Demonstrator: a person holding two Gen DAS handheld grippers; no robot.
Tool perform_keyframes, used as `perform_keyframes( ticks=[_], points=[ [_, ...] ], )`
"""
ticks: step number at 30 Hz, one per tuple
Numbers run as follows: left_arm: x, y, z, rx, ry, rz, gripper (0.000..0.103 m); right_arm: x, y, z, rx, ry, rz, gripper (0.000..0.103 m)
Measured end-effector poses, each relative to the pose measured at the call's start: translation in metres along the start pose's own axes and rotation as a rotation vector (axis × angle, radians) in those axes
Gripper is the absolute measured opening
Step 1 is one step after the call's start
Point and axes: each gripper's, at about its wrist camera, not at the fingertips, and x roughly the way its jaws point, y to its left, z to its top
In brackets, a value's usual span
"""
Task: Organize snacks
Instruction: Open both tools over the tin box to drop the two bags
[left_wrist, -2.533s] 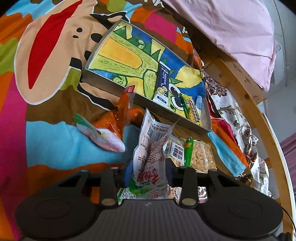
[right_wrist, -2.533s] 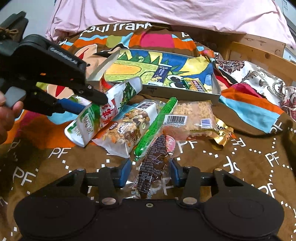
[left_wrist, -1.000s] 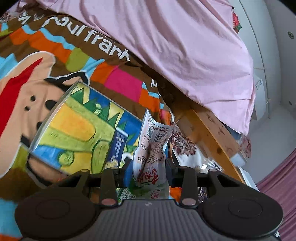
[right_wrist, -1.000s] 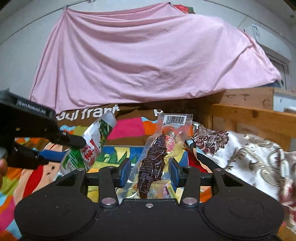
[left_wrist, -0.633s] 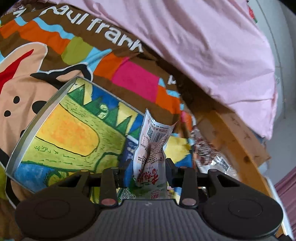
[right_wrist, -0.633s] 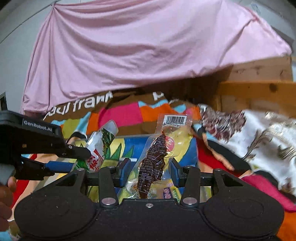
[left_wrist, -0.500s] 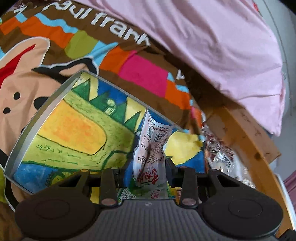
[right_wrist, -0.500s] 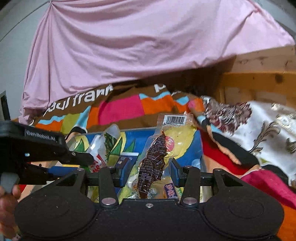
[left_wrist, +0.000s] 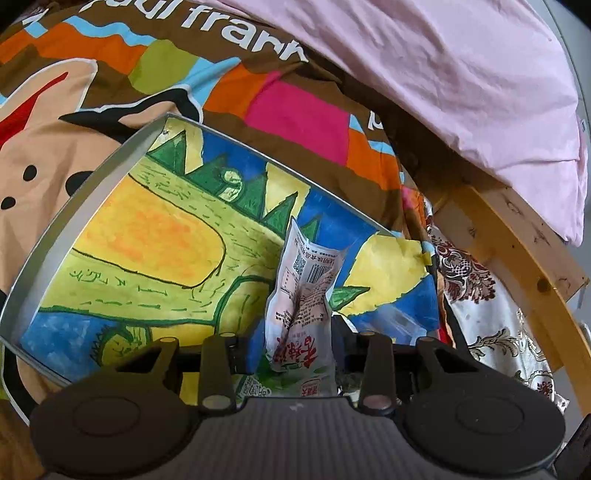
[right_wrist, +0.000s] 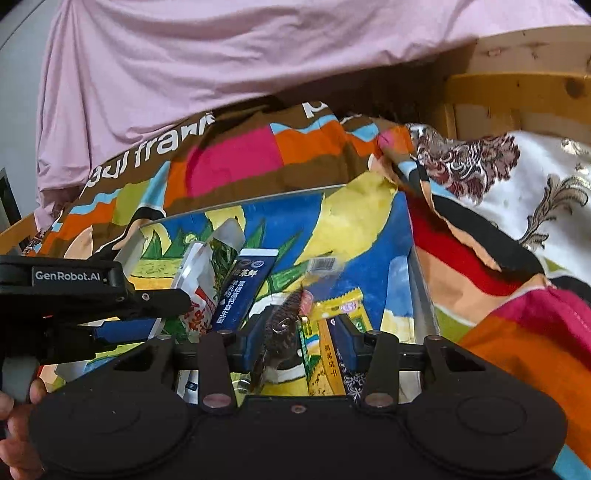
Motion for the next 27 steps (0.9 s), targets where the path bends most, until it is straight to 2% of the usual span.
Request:
perform_keyframes(
  ticks=[10,13,15,19,21,23,27],
  points=[
    [-0.012,0.003,0.000,-0.019,-0.003,0.012,0.066,-0.031,-0.003,0.008,0.010,-0.061,-0.023,0.068],
    [-0.024,0.002,0.001,-0.023,-0.024,0.009,0.077,-0.050,-0.002,0.011,0.010,-0.099,-0.022,0.079],
    [-0.032,0.000,0.003,-0.016,-0.038,0.005,0.086,-0.066,0.000,0.013,0.001,-0.130,-0.032,0.082],
    [-0.052,-0.008,0.005,-0.009,-0.072,0.006,0.088,-0.098,0.004,0.015,0.002,-0.206,-0.035,0.090],
    [-0.066,-0.012,0.004,-0.003,-0.101,0.000,0.094,-0.116,0.007,0.015,-0.005,-0.247,-0.032,0.094],
    [-0.082,-0.018,0.003,0.023,-0.133,-0.003,0.097,-0.134,0.012,0.014,-0.019,-0.286,-0.033,0.099],
    [-0.118,-0.029,-0.004,0.084,-0.195,-0.018,0.102,-0.171,0.028,0.010,-0.059,-0.356,-0.036,0.102]
  ],
)
